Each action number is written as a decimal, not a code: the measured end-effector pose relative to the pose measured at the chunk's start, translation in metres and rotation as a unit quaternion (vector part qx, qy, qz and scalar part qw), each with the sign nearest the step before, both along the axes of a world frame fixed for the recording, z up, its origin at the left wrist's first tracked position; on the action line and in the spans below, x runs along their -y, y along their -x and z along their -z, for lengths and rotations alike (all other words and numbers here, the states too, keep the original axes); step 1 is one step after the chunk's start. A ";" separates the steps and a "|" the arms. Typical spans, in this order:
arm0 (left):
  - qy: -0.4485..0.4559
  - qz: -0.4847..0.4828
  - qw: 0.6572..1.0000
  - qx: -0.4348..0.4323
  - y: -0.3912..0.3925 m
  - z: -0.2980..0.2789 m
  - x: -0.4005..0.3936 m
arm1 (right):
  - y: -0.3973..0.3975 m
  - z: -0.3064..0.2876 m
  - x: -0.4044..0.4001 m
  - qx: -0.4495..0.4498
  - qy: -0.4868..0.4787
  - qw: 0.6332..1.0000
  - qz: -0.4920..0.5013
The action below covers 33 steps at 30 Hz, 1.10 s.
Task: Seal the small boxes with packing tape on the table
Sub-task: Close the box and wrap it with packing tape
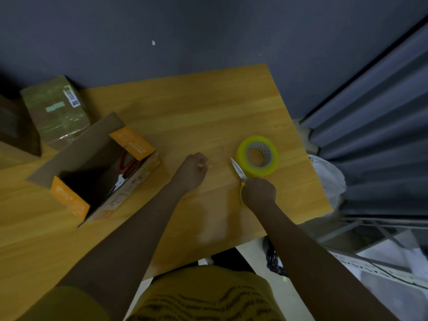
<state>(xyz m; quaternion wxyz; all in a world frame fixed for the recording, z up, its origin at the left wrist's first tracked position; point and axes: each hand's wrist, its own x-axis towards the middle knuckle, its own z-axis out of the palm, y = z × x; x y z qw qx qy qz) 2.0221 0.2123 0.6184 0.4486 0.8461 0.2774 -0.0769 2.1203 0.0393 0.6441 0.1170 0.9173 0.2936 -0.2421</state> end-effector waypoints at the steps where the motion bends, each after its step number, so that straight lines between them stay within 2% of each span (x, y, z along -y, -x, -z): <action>1: 0.004 -0.010 1.000 0.013 0.001 -0.005 0.002 | -0.003 -0.005 -0.006 0.006 -0.048 0.999 -0.012; 3: 0.011 -0.027 0.999 0.036 0.005 -0.017 0.005 | -0.008 -0.013 -0.020 -0.034 -0.241 0.970 0.004; 5: 0.020 -0.047 0.997 0.059 0.008 -0.031 0.007 | -0.013 -0.015 -0.037 -0.123 -0.381 0.913 0.074; 8: 0.028 -0.084 0.992 0.089 0.013 -0.054 0.004 | -0.015 -0.021 -0.063 -0.293 -0.423 0.829 0.219; 9: 0.030 -0.094 0.991 0.092 0.016 -0.061 0.002 | -0.016 -0.024 -0.069 -0.331 -0.442 0.798 0.241; 13: 0.027 -0.154 0.983 0.099 0.028 -0.085 -0.008 | -0.018 -0.039 -0.082 -0.322 -0.546 0.739 0.226; 15: 0.025 -0.197 0.974 0.110 0.035 -0.093 -0.011 | -0.015 -0.045 -0.092 -0.333 -0.559 0.736 0.188; 18: 0.024 -0.255 0.959 0.121 0.043 -0.101 -0.014 | -0.006 -0.053 -0.110 -0.331 -0.547 0.758 0.130; 23: -0.006 -0.316 0.940 0.130 0.063 -0.113 -0.021 | 0.000 -0.065 -0.130 -0.349 -0.560 0.748 0.064; 25: 0.000 -0.324 0.936 0.134 0.072 -0.116 -0.025 | 0.004 -0.070 -0.140 -0.327 -0.567 0.755 0.033; 28: 0.024 -0.330 0.932 0.149 0.088 -0.120 -0.036 | 0.016 -0.079 -0.160 -0.292 -0.601 0.742 0.047; 30: 0.055 -0.352 0.919 0.172 0.098 -0.121 -0.051 | 0.023 -0.082 -0.174 -0.273 -0.613 0.739 0.059; 33: 0.103 -0.387 0.894 0.200 0.108 -0.122 -0.076 | 0.033 -0.081 -0.199 -0.218 -0.614 0.757 0.048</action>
